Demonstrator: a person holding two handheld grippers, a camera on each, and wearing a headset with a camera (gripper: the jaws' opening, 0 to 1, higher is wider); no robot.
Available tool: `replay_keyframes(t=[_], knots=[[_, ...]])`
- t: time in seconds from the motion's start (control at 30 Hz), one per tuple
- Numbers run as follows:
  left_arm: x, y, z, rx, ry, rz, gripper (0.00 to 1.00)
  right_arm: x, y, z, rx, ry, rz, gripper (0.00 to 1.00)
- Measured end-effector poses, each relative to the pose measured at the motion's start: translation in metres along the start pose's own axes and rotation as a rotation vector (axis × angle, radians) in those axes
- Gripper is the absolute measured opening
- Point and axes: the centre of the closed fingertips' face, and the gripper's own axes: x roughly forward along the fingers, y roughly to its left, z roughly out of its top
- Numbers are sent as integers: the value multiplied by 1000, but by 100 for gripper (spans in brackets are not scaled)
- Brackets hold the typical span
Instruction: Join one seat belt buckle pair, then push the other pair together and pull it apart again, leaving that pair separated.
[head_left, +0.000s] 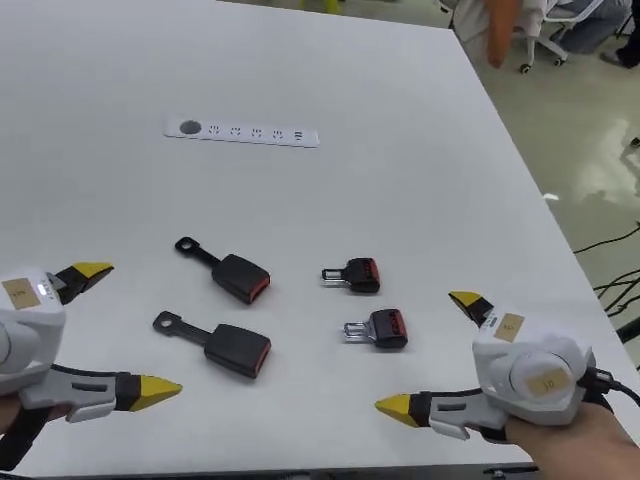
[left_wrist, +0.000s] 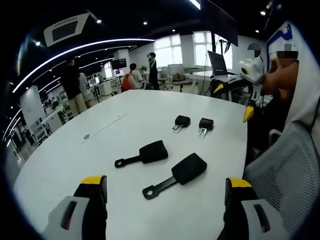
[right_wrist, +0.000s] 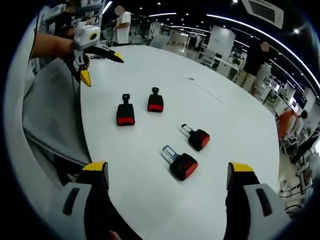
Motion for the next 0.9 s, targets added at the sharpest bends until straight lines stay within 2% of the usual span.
replay_keyframes(t=[0.1,0.17,0.23,0.37,0.47,0.57,0.6,0.67,0.7,0.9], knots=[[-1,1,1,-15,2,-5,99,-2,-1,1,0,1,-4,98],[-1,-2,2,5,-4,-20,99,-2,-1,1,-2,5,-5,98],[0,-1,5,12,-2,-15,97,-2,-2,1,-2,6,-6,97],[0,-2,9,12,-24,-27,98,-2,-2,1,-11,13,-2,96],[1,0,4,15,0,-29,97,-2,-4,-2,-34,27,1,92],[2,-4,1,18,25,-56,92,-2,-4,-4,-42,38,12,88],[1,-5,-8,50,80,-63,86,-2,-4,-5,-47,43,13,86],[4,-8,-6,48,74,-58,86,-2,-5,-6,-47,40,16,84],[4,-9,-8,27,89,-71,85,-1,-5,-6,-43,39,19,84],[5,-13,-8,51,99,-81,85,1,-3,-7,-70,44,41,78]])
